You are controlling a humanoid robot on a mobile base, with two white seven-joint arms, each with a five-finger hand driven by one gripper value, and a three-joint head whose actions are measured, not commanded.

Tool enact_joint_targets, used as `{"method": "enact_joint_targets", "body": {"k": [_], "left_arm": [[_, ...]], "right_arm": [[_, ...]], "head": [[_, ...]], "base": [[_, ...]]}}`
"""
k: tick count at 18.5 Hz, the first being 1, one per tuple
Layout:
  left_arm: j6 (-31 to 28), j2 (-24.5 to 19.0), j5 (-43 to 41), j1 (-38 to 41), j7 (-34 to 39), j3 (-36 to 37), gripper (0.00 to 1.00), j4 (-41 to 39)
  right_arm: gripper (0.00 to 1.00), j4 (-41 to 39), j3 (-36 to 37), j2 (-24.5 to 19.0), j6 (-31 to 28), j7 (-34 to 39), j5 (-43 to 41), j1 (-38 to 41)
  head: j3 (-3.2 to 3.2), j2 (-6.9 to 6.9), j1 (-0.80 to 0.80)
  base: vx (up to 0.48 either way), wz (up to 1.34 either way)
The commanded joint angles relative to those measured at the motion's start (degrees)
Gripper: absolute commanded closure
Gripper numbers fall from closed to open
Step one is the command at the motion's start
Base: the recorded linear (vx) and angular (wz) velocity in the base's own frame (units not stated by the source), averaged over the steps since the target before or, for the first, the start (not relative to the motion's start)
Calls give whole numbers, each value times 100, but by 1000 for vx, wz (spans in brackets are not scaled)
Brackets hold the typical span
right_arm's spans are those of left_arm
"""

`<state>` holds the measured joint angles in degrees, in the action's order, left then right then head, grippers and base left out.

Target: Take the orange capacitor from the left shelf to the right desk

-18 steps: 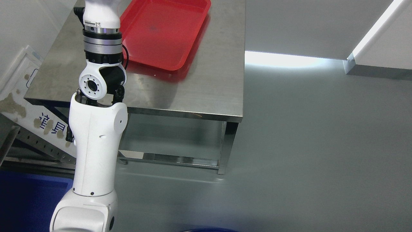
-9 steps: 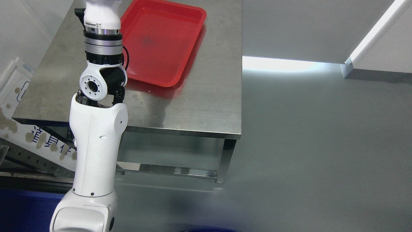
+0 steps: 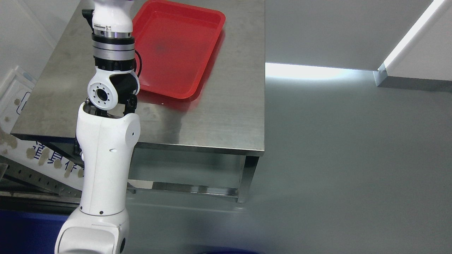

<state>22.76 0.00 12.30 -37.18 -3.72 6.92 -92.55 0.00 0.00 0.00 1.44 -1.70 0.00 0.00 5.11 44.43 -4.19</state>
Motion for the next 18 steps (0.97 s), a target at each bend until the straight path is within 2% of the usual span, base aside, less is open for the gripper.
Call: {"method": "enact_joint_targets", "body": {"k": [1, 18], "left_arm": [[-26, -100, 1, 1, 3, 2, 98, 0], [-105, -100, 1, -8, -15, -33, 98, 35]], "right_arm": [[0, -100, 70, 100, -4, 3, 26, 114], [0, -100, 70, 100, -4, 3, 26, 114]], "head": [[0, 0, 0], [0, 0, 0]], "base": [[0, 0], [0, 0]]}}
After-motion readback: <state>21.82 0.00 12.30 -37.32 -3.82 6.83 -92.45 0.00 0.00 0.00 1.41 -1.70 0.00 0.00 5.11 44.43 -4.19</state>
